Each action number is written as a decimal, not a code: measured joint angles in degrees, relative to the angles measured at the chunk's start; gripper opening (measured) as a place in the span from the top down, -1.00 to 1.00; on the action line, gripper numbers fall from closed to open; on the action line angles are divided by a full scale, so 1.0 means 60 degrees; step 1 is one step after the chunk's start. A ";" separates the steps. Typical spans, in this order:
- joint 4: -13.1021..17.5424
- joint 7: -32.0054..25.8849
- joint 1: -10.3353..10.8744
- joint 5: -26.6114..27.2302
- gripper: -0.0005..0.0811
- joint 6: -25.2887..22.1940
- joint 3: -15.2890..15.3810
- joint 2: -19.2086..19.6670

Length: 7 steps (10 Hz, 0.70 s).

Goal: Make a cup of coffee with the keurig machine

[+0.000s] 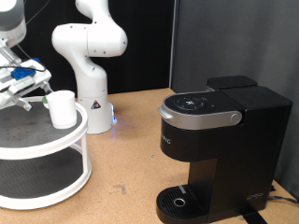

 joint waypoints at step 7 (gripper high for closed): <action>-0.0010 -0.0611 0.0349 0.0572 -0.97 -0.0506 -0.0191 0.0460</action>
